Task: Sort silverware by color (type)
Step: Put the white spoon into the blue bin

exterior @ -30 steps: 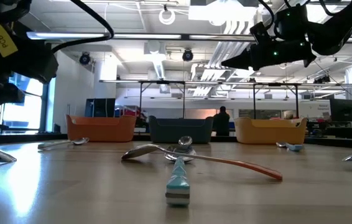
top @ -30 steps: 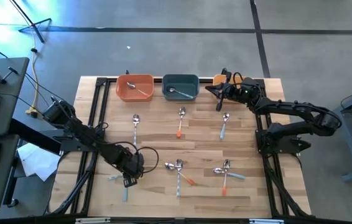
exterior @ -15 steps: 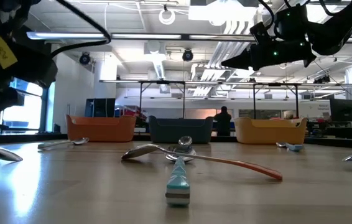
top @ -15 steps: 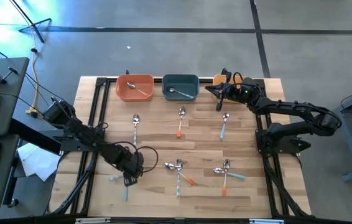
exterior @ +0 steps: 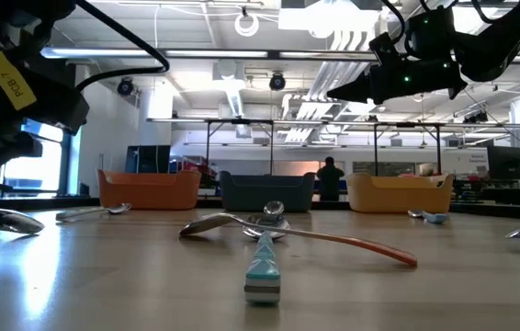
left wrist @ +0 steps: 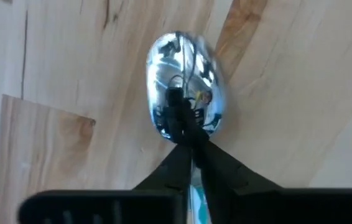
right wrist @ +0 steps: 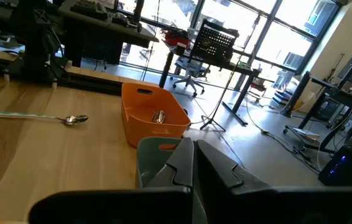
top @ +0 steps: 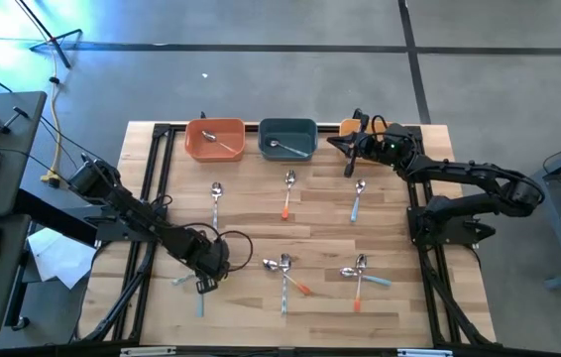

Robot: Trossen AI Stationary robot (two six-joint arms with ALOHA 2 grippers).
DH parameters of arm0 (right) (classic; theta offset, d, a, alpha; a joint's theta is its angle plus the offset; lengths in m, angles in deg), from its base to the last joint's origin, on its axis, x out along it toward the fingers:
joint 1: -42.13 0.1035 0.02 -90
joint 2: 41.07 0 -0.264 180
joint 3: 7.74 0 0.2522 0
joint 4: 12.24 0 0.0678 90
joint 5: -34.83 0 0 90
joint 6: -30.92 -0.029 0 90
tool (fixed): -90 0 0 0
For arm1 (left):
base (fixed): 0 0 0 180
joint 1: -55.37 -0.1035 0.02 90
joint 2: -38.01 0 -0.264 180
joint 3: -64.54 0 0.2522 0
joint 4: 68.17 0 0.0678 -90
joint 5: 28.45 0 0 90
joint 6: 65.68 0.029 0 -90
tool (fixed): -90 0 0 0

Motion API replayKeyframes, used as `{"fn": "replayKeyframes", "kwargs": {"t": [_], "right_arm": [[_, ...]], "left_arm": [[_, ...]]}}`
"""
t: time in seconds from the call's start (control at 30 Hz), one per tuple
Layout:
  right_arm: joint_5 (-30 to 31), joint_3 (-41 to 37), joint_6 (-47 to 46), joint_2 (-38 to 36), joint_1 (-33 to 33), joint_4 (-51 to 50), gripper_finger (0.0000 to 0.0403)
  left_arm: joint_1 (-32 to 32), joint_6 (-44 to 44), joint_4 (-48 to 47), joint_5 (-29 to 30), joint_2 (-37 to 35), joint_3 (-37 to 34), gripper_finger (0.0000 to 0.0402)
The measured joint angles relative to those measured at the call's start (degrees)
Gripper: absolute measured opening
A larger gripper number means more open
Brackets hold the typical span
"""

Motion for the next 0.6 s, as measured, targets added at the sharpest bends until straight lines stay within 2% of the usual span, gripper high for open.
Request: {"fn": "replayKeyframes", "kwargs": {"t": [0.13, 0.37, 0.6], "right_arm": [[0.0, 0.0, 0.0, 0.0, 0.0, 0.0, 0.0005], [0.0, 0.0, 0.02, 0.0, 0.0, 0.0, 0.0005], [0.0, 0.02, 0.02, 0.02, 0.0, 0.0, 0.0005]], "left_arm": [[-0.09, 2.06, 0.87, -0.79, 0.15, 0.94, 0.0008], [-2.38, 5.88, -5.73, -1.66, -0.08, 6.28, 0.0001], [-11.74, 16.44, -5.89, -3.57, -4.72, 8.48, 0.0]]}}
